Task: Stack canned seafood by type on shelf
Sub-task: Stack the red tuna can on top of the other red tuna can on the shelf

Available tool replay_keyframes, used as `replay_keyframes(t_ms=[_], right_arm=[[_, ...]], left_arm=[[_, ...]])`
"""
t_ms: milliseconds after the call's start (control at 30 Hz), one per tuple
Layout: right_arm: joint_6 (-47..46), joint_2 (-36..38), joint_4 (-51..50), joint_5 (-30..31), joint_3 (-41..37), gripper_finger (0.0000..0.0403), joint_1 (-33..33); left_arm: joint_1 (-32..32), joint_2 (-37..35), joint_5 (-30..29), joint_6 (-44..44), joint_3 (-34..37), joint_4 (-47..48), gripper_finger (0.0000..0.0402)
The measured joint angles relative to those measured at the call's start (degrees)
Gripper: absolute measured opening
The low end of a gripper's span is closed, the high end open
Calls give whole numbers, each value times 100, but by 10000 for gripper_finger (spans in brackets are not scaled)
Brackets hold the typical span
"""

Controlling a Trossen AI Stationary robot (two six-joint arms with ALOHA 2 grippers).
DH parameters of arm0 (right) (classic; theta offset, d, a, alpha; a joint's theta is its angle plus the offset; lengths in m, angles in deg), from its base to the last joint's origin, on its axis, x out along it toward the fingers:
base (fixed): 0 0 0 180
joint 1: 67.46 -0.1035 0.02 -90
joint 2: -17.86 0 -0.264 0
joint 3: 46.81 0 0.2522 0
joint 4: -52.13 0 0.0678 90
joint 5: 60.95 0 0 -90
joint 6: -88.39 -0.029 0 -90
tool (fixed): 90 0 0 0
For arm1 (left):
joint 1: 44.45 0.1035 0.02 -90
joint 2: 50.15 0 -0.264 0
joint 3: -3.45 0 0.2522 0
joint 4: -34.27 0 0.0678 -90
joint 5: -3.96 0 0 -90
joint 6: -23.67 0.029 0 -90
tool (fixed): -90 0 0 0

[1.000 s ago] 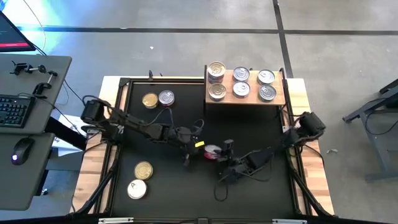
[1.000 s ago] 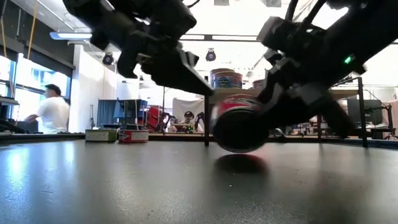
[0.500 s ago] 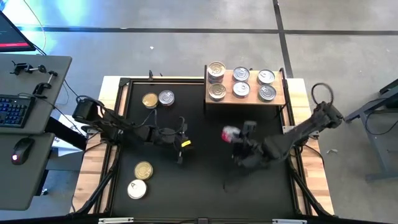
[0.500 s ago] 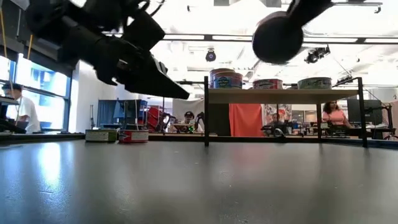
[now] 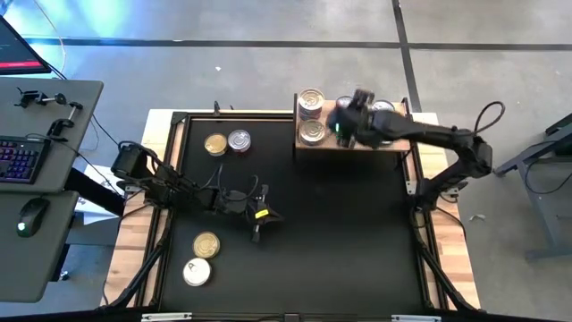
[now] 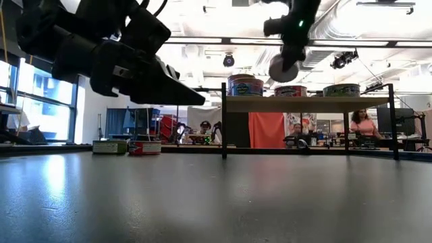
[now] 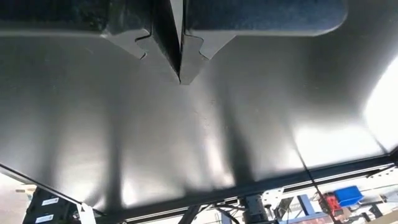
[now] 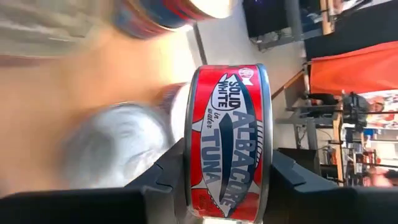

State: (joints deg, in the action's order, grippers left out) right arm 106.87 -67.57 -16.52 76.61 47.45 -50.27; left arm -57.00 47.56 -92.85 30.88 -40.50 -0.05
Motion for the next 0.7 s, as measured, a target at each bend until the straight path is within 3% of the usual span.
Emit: replay_keyframes(t_ms=[133, 300, 533, 700], right_arm=[[854, -141, 651, -559, -12, 114, 773], [1150, -319, 507, -1079, -14, 114, 1140], [1373, -501, 696, -828, -10, 116, 1159], [1350, -501, 627, -860, -12, 169, 1158]], left_arm=[[-2, 0, -4, -7, 0, 16, 3], [-60, 0, -15, -7, 0, 11, 3], [-118, 0, -13, -11, 0, -20, 3], [-144, 0, -10, -31, 0, -26, 3]])
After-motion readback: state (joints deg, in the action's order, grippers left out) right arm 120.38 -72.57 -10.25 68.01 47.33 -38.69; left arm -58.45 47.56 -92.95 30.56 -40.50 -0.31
